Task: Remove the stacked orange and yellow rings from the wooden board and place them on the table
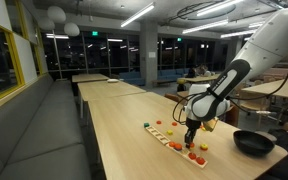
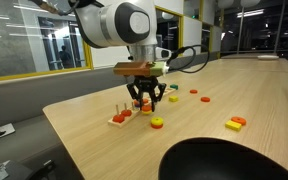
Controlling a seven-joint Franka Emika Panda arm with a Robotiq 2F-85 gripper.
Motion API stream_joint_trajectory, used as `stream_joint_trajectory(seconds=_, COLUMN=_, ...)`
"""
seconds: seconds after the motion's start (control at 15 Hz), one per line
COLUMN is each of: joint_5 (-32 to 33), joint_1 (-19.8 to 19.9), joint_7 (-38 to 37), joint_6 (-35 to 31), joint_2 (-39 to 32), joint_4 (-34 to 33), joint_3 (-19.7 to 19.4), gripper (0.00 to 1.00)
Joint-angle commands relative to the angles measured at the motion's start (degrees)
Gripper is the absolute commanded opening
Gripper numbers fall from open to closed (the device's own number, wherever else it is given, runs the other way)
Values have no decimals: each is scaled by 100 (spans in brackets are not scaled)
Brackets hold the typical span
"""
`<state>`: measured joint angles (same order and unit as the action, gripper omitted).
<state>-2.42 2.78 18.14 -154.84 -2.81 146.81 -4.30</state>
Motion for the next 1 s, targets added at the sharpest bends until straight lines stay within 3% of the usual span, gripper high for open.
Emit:
stream_joint_trajectory(seconds=0.0, joint_5=135, joint_1=51, joint_7=-168, joint_6=-123, joint_2=-293, joint_4=-208, joint_3=46, gripper=17)
stream_joint_trajectory(seconds=0.2, joint_5=123, joint_1=64, joint_7=-206, joint_6=-107, joint_2=-403, joint_4=-303, joint_3=53, gripper=18)
stream_joint_trajectory(seconds=0.27, joint_5=143, joint_1=61, joint_7=-262, joint_6=-93, joint_2=-416, joint_4=-338, joint_3=47, gripper=67)
stream_joint_trajectory(seconds=0.33, joint_5=154, joint_1=59, joint_7=-280, joint_6=-86, joint_2=-413, joint_4=-358, joint_3=49, gripper=68)
stream_joint_trajectory(seconds=0.6, joint_5=225, joint_1=46, joint_7=-400, joint_6=50, joint_2=-242, joint_4=-375, joint_3=36, gripper=97)
stream_joint_trajectory(seconds=0.73, joint_5=536, joint_1=21, joint_7=-714, joint_6=316, joint_2=-65, joint_4=-416, joint_3=-49, gripper=100)
stream_joint_trajectory(seconds=0.93, joint_5=827, joint_1=71, joint_7=-875, joint_6=1501, joint_2=453, joint_4=-610, joint_3=-81, gripper=100)
